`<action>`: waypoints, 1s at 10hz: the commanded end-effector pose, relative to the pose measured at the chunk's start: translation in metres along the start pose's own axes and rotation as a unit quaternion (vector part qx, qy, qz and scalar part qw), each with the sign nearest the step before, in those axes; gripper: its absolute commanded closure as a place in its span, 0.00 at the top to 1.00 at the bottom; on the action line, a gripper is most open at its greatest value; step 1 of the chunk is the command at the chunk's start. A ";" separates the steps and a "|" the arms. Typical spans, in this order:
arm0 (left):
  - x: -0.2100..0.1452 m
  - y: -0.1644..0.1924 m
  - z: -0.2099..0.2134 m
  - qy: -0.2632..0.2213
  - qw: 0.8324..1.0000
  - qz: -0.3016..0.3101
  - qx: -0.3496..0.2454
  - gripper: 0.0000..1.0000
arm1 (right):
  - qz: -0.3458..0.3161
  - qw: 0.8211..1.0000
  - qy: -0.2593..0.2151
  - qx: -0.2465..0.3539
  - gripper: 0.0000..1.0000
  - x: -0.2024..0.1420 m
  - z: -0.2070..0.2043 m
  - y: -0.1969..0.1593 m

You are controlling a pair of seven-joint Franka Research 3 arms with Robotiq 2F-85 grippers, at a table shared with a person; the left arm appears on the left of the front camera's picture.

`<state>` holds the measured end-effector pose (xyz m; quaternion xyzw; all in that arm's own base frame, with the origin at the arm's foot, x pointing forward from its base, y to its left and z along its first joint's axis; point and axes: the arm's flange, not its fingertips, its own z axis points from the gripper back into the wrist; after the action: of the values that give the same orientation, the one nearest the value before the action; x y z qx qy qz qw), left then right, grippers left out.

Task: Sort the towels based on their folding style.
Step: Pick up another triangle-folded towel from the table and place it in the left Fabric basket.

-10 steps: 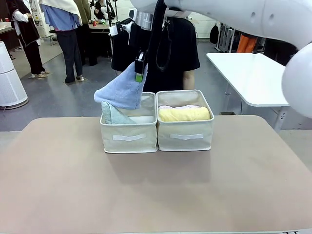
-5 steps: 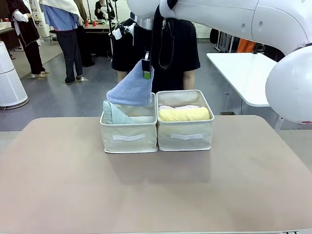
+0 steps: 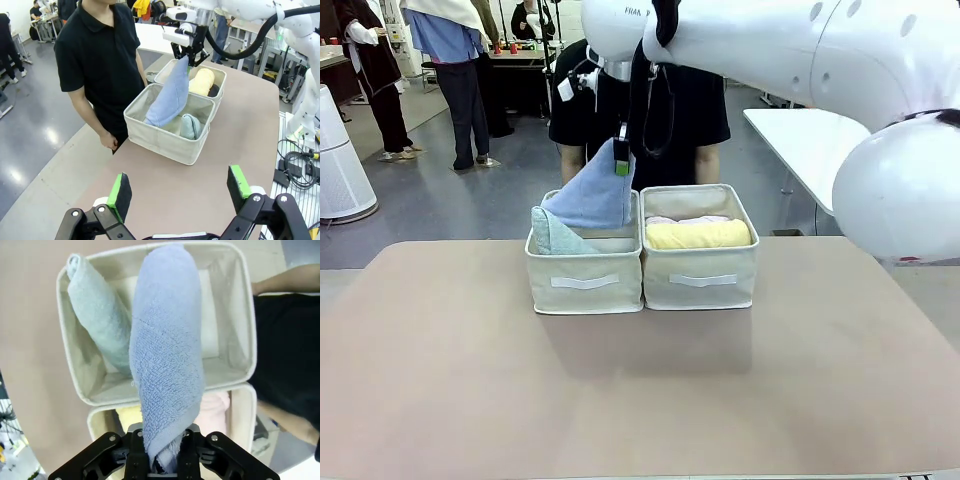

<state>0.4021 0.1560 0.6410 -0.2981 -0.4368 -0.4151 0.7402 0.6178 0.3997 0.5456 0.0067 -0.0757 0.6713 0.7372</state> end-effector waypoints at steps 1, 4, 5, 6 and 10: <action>0.000 -0.001 0.000 -0.009 1.000 -0.006 -0.003 1.00 | 0.028 0.999 0.003 0.027 0.16 0.011 0.004 -0.017; 0.000 -0.001 0.000 -0.009 1.000 -0.006 -0.003 1.00 | 0.039 0.997 0.019 0.057 0.16 0.004 -0.024 -0.016; 0.000 -0.001 0.000 -0.009 1.000 -0.006 -0.003 1.00 | 0.040 0.997 0.020 0.067 0.16 0.002 -0.032 -0.014; 0.000 -0.001 0.000 -0.009 1.000 -0.006 -0.003 1.00 | 0.042 0.996 0.018 0.074 0.16 0.001 -0.038 -0.013; 0.000 -0.001 0.000 -0.009 1.000 -0.006 -0.003 1.00 | 0.053 0.992 0.012 0.112 0.16 -0.002 -0.071 -0.010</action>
<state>0.4021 0.1560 0.6410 -0.2982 -0.4369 -0.4151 0.7402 0.6261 0.4017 0.4754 0.0507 0.0016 0.7054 0.7070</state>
